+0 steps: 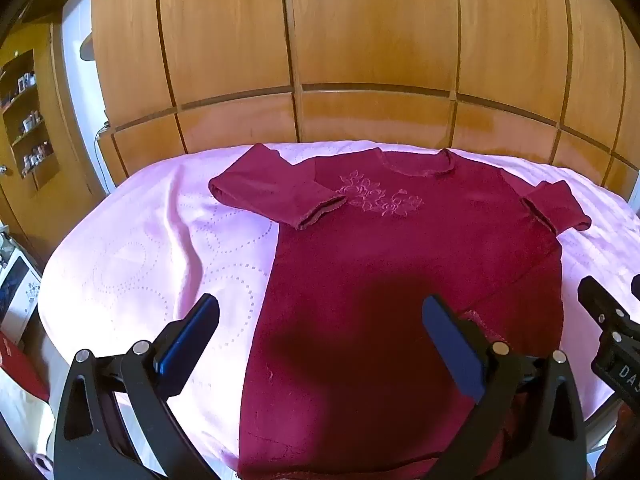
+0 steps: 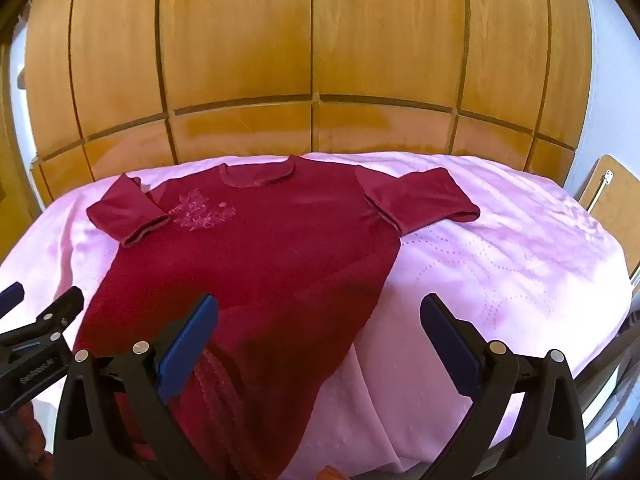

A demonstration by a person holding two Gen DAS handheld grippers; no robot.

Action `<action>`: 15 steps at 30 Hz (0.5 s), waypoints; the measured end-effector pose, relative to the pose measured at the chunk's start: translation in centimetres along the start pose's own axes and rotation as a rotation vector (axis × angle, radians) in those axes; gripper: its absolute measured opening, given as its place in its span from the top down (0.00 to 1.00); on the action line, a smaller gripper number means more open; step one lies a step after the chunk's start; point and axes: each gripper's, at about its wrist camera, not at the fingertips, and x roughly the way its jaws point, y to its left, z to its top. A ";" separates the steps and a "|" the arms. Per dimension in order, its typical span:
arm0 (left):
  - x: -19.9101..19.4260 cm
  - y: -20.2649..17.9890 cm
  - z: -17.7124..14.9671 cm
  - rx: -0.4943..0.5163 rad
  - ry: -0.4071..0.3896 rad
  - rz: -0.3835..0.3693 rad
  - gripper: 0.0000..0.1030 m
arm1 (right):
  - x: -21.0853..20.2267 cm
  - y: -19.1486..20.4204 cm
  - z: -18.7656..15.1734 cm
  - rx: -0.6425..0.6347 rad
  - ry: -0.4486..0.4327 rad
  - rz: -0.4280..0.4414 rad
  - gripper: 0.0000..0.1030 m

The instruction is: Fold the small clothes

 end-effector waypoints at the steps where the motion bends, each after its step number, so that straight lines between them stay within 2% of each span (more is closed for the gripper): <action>1: 0.0 0.0 0.0 0.002 -0.001 0.002 0.02 | 0.0 0.0 0.0 0.000 0.005 0.001 0.03; 15: -0.1 0.2 -0.1 -0.004 0.006 0.006 0.02 | 0.5 0.0 -0.2 0.003 0.011 -0.003 0.03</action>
